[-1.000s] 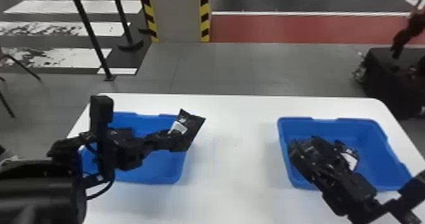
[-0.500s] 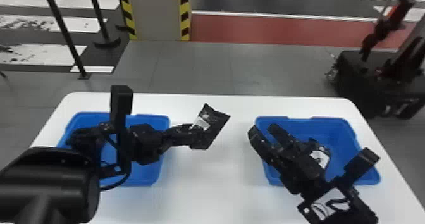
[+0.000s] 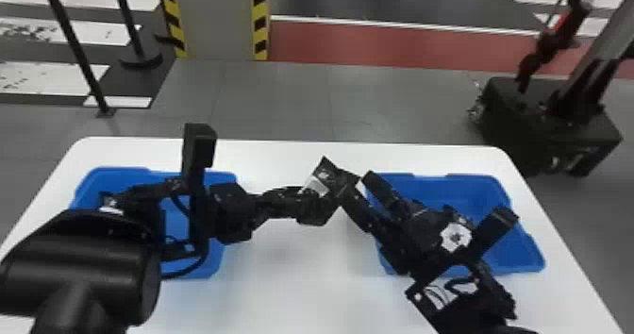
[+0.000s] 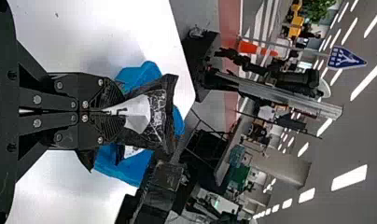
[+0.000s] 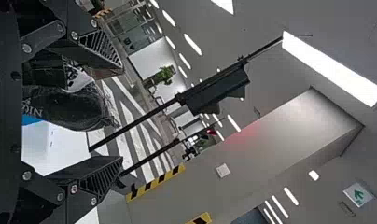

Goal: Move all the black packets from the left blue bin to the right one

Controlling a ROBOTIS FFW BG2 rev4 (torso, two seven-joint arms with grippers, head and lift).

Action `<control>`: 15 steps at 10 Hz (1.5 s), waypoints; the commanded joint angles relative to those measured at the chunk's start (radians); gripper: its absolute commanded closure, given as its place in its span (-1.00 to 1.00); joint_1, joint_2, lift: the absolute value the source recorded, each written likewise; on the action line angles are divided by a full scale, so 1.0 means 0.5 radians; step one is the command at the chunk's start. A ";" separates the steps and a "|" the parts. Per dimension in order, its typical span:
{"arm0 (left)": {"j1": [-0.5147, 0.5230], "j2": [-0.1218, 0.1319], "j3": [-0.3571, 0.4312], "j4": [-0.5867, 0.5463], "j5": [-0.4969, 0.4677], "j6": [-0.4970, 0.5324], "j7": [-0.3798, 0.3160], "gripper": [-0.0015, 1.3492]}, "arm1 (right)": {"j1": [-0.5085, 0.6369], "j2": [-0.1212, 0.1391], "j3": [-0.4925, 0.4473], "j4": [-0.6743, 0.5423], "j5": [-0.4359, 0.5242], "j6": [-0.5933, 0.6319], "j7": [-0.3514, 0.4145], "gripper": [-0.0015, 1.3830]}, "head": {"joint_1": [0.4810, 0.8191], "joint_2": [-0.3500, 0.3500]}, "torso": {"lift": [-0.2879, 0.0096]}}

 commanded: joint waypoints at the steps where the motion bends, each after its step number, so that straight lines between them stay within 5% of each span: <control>1: -0.027 -0.006 -0.014 0.031 0.005 -0.008 0.000 0.79 | -0.026 0.002 0.027 0.009 -0.003 0.020 0.001 -0.47 | 0.27 -0.25 | 0.20; 3: -0.052 -0.006 -0.045 0.060 0.020 -0.008 0.003 0.79 | -0.085 0.015 0.048 0.078 -0.003 0.035 0.028 -0.28 | 0.27 -0.24 | 0.20; 4: -0.056 -0.009 -0.057 0.075 0.029 -0.018 0.003 0.79 | -0.124 0.018 0.048 0.132 0.000 0.054 0.065 0.30 | 0.27 -0.23 | 0.20; 6: -0.056 -0.009 -0.060 0.080 0.035 -0.018 0.003 0.79 | -0.129 0.021 0.051 0.137 0.012 0.059 0.068 0.84 | 0.27 -0.23 | 0.20; 8: -0.047 -0.009 -0.054 0.080 0.075 -0.043 0.040 0.69 | -0.124 0.021 0.051 0.137 0.015 0.054 0.077 0.85 | 0.27 -0.23 | 0.20; 11: 0.052 -0.009 0.053 0.080 0.115 -0.116 0.101 -0.79 | -0.134 0.012 -0.016 0.161 0.009 -0.005 0.080 0.85 | 0.27 -0.22 | 0.20; 13: 0.214 0.006 0.250 0.065 0.155 -0.254 0.086 -0.79 | -0.094 -0.028 -0.185 0.137 0.015 -0.044 0.077 0.85 | 0.27 -0.22 | 0.20; 15: 0.469 -0.006 0.560 -0.195 0.137 -0.337 0.077 -0.79 | -0.109 -0.099 -0.381 0.215 0.095 -0.044 0.068 0.85 | 0.27 -0.23 | 0.20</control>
